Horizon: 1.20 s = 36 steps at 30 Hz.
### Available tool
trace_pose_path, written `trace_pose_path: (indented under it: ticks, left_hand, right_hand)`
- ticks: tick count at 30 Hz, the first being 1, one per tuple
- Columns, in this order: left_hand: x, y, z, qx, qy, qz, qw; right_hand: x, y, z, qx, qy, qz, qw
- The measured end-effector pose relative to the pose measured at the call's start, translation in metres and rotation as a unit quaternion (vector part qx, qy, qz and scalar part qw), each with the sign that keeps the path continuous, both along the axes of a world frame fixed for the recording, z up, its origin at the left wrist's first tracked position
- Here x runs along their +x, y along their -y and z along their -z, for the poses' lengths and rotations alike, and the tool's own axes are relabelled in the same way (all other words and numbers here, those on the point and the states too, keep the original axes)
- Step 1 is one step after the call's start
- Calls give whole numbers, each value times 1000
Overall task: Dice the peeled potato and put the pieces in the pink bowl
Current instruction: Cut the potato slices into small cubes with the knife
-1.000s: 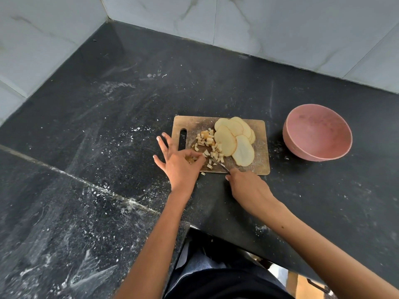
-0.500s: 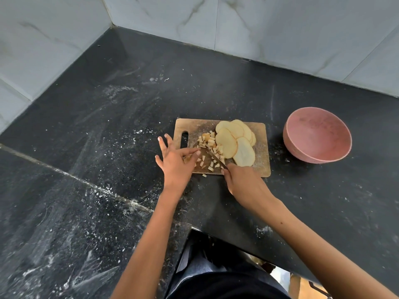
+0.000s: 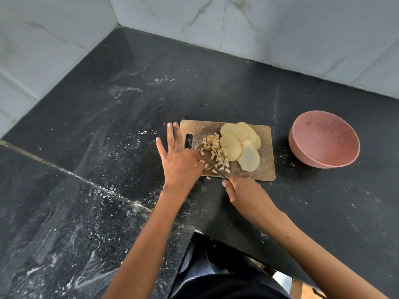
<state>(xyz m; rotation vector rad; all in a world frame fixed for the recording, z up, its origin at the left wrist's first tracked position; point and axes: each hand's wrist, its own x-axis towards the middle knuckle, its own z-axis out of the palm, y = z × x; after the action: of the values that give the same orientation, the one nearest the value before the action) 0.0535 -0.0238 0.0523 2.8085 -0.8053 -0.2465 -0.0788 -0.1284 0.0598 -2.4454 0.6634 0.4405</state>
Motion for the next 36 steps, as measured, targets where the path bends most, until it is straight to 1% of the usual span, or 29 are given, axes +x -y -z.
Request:
trace_pose_path:
  ticks: [4,9,12,15,17,21,23,26,28,31,33,36]
  left_hand:
    - [0,2,4,-24,-14,1,1000]
    - [-1,0,16,-69,11,9,998]
    - [-3,-3,24,-113,27,5,993]
    - [-5,-5,27,-133,22,-3,991]
    - [-4,-4,27,-135,21,-6,991]
    - [-4,-4,31,-163,14,-13,986]
    - [-4,-5,33,-188,6,-17,982]
    - [-3,-9,34,-224,5,-16,974]
    - [-4,-13,35,-244,19,-3,970]
    - [-7,-21,33,-270,50,31,961]
    - [-10,-26,31,-255,65,66,963]
    - [-15,-32,35,-205,62,127,969]
  right_hand:
    - [-6,-3,1,-2,-27,-4,1000]
    - [-6,12,4,-26,6,9,1000]
    - [-14,21,2,-40,19,-30,999]
    - [-26,24,5,-60,-7,-75,995]
    - [-25,27,10,-61,-10,-73,995]
    - [-12,36,12,-79,15,-47,996]
    - [-13,33,9,-70,27,-59,995]
    - [-17,23,9,-51,22,-99,994]
    - [-14,21,13,-51,17,-103,993]
    - [-7,28,14,-61,29,-62,996]
    - [-7,36,12,-56,39,-38,997]
    - [-12,41,11,-36,58,-17,998]
